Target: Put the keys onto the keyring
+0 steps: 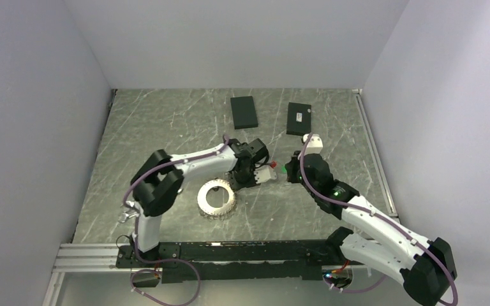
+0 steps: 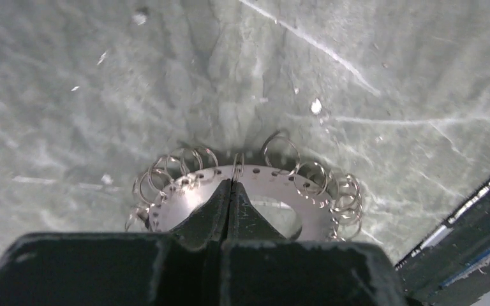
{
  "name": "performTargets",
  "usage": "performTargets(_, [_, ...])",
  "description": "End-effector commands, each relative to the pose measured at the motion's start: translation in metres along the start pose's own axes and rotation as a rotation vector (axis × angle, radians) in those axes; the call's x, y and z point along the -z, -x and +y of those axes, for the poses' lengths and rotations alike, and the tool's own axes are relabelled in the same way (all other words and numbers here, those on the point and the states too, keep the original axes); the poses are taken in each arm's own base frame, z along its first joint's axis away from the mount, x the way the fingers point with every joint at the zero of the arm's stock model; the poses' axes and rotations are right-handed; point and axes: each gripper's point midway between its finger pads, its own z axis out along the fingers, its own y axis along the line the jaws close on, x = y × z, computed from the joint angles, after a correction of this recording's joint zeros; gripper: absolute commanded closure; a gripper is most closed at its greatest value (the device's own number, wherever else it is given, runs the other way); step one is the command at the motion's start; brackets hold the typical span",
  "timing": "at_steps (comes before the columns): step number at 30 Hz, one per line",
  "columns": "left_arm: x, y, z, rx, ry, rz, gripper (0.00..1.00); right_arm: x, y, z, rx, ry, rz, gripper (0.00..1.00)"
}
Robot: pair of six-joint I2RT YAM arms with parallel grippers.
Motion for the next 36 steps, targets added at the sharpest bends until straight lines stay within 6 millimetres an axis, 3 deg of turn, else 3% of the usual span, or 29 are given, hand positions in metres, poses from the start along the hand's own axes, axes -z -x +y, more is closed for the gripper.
performTargets(1, [-0.021,0.011,0.002,0.012,-0.028,0.026,1.00,0.003,0.010,-0.019,-0.041,-0.080,-0.067,1.00])
performTargets(7, [-0.042,0.013,-0.001,0.033,-0.054,0.072,1.00,0.002,0.010,-0.024,-0.038,-0.078,-0.070,1.00])
performTargets(11, [-0.037,0.016,-0.002,0.042,-0.052,0.049,0.88,0.001,0.009,-0.027,-0.047,-0.071,-0.075,1.00])
performTargets(18, [-0.022,0.018,-0.003,0.042,-0.035,0.019,0.71,0.000,0.009,-0.025,-0.049,-0.053,-0.074,1.00])
performTargets(26, [0.002,0.033,-0.003,0.040,-0.043,-0.133,0.55,0.000,0.009,-0.021,-0.049,-0.035,-0.067,1.00])
performTargets(30, [0.022,0.038,0.004,0.079,-0.072,-0.242,0.55,0.000,0.009,-0.020,-0.047,-0.028,-0.065,1.00])
performTargets(36, [0.041,0.025,0.011,0.138,-0.134,-0.348,0.55,-0.001,0.008,-0.019,-0.046,-0.017,-0.060,1.00])
